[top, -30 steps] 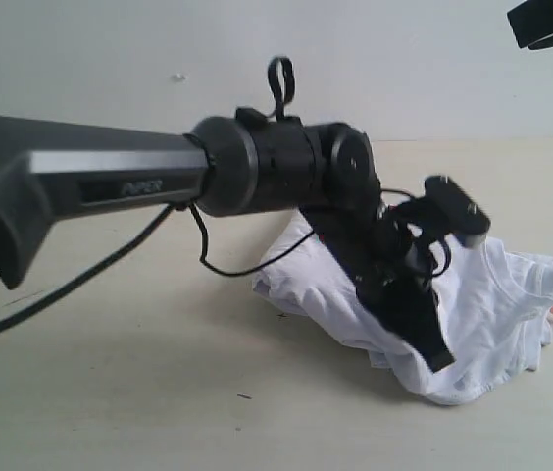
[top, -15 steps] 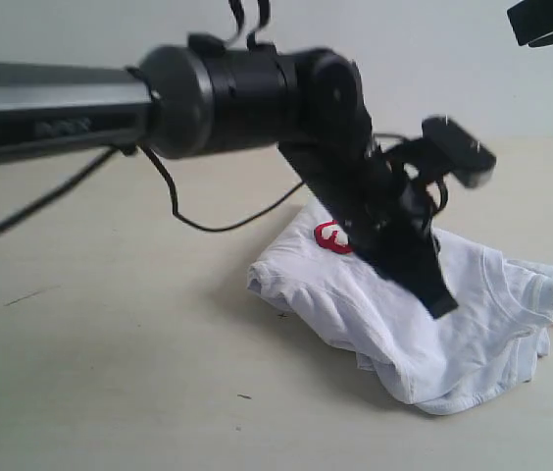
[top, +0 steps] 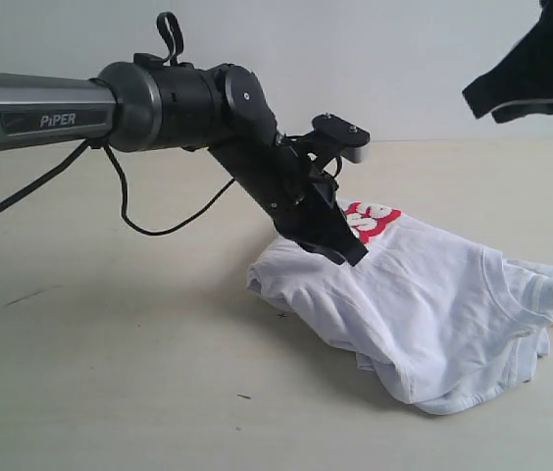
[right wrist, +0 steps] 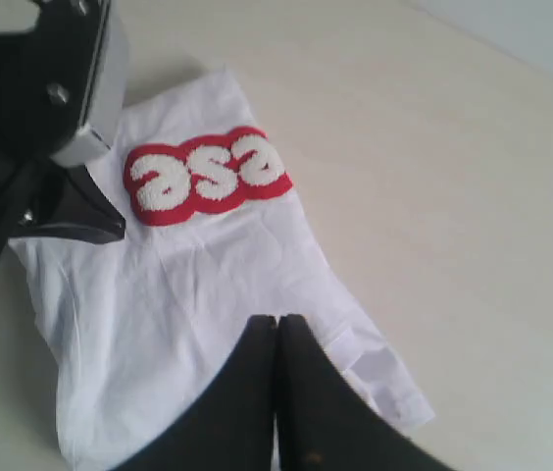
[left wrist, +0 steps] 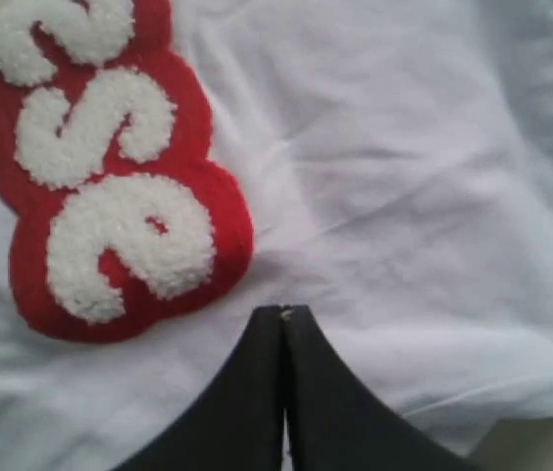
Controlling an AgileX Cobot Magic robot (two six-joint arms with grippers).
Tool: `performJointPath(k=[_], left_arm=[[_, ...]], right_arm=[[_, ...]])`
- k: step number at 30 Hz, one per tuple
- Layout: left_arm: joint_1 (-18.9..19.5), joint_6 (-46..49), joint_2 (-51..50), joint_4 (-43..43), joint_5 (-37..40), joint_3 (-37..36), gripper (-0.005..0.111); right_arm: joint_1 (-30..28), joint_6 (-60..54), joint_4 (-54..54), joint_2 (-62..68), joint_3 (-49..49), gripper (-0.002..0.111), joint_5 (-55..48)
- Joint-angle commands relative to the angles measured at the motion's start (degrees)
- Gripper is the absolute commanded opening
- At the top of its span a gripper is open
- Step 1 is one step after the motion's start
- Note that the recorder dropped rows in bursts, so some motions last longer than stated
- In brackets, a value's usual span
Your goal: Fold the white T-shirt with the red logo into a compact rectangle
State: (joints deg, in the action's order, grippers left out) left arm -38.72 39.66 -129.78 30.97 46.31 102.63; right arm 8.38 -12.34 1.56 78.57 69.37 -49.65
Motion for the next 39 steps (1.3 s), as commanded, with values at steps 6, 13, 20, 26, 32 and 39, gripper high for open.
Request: performJointPath(k=[6,13,20,26,32,39], left_arm=[[4.3,0.4,-3.2,-0.8,10.7,0.1,0.000],[4.7,1.4,1.2,-0.8,10.1,0.1,0.000],[9.4,-1.3,6.1,0.3,-2.8,0.1,0.000],[14.9,-6.3,3.5,2.7,-5.1,0.1,0.000],[15.4,-0.2,-1.4,6.0,-1.3,0.1,0.000],[13.0,5.0,-3.8,10.4,3.9,0.1,0.000]], right_arm=[[-0.1,-1.7,3.0,10.1,0.2,0.000,-0.6],[-0.1,-4.1,6.5,19.2,0.2,0.000,0.5],[-0.1,2.2,-3.6,25.9,0.2,0.000,-2.5],[-0.2,19.0,-19.3,26.3,-1.4,0.000,-11.4],[-0.2,19.1,-15.3,27.7,-6.9,0.000,-1.9],[-0.2,19.1,-17.6,35.1,-4.5,0.000,1.9]])
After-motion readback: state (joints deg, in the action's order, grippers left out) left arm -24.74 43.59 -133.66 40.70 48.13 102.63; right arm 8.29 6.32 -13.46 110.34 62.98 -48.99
